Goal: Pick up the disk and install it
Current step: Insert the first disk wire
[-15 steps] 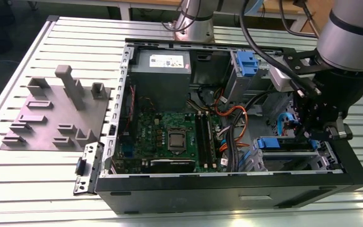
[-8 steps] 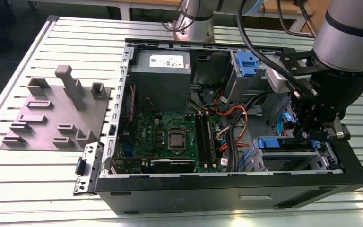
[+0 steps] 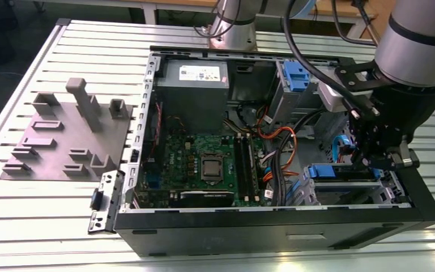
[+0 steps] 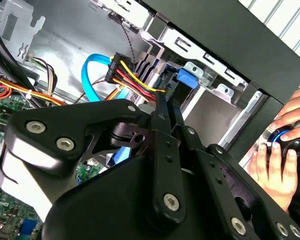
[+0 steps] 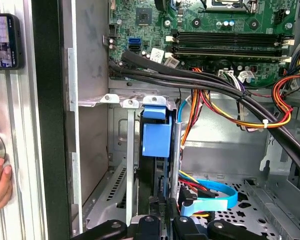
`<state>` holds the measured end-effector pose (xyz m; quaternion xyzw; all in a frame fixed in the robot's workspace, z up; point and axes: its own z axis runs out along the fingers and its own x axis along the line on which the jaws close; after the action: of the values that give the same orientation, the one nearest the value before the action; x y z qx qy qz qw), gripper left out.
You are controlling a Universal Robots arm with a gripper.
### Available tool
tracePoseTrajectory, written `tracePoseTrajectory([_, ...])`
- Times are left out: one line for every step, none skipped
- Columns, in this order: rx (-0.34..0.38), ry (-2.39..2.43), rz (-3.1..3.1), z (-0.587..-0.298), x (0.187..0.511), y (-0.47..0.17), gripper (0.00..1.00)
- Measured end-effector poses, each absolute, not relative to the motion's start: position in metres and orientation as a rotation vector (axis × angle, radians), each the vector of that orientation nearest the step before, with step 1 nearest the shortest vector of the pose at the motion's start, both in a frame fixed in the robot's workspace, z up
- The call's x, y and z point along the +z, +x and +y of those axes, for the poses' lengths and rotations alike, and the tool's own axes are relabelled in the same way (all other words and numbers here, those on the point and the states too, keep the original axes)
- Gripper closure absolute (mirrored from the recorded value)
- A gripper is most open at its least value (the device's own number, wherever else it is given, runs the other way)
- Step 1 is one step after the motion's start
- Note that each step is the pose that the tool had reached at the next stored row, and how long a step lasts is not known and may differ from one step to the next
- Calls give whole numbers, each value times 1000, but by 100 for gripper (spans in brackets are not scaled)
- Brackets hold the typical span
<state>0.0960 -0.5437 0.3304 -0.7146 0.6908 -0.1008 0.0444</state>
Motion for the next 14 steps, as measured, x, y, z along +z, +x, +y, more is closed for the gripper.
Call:
tracePoseTrajectory([-308, -2183, 2111, -544, 330, 96, 83])
tracePoseTrajectory([-308, -2182, 2110, -544, 330, 96, 83])
tracePoseTrajectory([-308, -2182, 2110, -544, 330, 96, 83])
tracePoseTrajectory([-307, -2181, 2110, -544, 329, 96, 83])
tracePoseTrajectory([-307, -2180, 2110, -544, 329, 96, 83])
tracePoseTrajectory([-306, -2179, 2110, -544, 328, 96, 83])
tracePoseTrajectory([-305, -2178, 2109, -544, 328, 96, 83])
tracePoseTrajectory([-304, -2177, 2109, -544, 327, 96, 83])
tracePoseTrajectory([-303, -2176, 2109, -544, 326, 96, 83])
tracePoseTrajectory([-302, -2176, 2109, -544, 326, 96, 83])
tracePoseTrajectory([-301, -2175, 2109, -544, 325, 96, 83])
tracePoseTrajectory([-301, -2175, 2109, -544, 324, 96, 83])
tracePoseTrajectory([-301, -2175, 2109, -544, 324, 96, 83])
tracePoseTrajectory([-301, -2175, 2109, -544, 324, 96, 83])
